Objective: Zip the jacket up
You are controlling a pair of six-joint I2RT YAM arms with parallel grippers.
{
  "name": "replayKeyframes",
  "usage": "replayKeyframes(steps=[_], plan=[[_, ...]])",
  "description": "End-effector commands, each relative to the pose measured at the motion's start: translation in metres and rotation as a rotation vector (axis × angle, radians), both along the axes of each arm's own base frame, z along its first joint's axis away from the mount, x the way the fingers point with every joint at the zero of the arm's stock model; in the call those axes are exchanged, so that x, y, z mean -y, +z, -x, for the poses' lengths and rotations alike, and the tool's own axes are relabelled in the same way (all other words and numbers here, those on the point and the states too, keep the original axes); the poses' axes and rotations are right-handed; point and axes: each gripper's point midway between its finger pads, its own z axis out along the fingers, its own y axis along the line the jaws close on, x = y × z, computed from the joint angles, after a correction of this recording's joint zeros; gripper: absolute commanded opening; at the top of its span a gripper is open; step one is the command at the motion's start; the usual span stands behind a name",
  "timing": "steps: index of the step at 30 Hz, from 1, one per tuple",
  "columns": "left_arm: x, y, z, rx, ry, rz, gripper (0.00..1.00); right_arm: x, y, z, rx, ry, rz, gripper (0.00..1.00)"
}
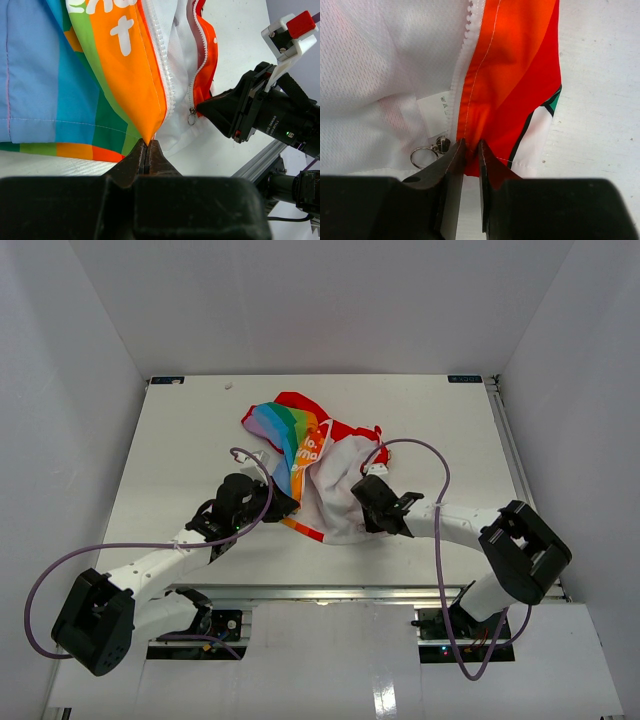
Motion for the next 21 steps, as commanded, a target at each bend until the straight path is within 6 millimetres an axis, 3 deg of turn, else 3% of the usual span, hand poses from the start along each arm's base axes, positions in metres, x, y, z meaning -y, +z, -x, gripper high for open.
replayKeyframes(steps=[1, 4, 16, 21], plan=[[0.003, 0.013, -0.002, 0.035, -0.009, 0.015, 0.00, 0.013, 0.005, 0.000, 0.012, -0.036, 0.033, 0.16], [0.003, 0.012, -0.002, 0.033, -0.009, 0.013, 0.00, 0.008, 0.017, -0.004, 0.044, -0.027, 0.004, 0.11], [0.003, 0.014, -0.001, 0.038, -0.011, 0.016, 0.00, -0.004, 0.035, -0.014, 0.097, 0.000, -0.056, 0.08], [0.005, 0.009, -0.001, 0.025, -0.021, 0.013, 0.00, -0.012, 0.074, -0.022, 0.191, 0.000, -0.160, 0.08]])
